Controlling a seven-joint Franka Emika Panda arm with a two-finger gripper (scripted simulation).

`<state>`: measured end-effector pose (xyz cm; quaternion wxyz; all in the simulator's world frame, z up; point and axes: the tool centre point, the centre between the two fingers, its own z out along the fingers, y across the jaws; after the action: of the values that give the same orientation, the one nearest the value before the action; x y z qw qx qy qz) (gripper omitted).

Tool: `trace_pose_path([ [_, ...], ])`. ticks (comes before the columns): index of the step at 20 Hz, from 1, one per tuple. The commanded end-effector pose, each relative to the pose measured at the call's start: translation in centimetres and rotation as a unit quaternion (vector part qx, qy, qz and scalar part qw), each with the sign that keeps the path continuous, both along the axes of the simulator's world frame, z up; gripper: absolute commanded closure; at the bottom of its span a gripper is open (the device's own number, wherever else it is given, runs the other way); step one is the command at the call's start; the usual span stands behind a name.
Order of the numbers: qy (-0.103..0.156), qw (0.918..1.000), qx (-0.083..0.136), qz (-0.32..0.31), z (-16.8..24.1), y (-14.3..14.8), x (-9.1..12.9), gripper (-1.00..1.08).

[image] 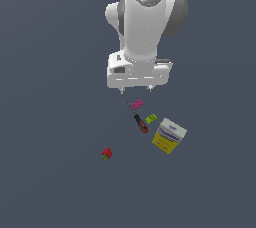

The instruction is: Pick up a designated object from a clutter of objects.

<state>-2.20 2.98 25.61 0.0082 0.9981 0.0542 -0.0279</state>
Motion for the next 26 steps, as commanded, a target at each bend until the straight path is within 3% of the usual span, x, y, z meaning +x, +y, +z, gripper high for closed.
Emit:
trace_pose_path([
  [1,-0.001,0.9999,0.001,0.013,-1.4,0.1,0.1,-0.92],
  [17,-0.018,0.9909,0.01,0.133,-14.2,0.8,-1.7,-0.92],
  [26,-0.024,0.984,0.014,0.176,-18.2,1.1,-3.2,-0.92],
])
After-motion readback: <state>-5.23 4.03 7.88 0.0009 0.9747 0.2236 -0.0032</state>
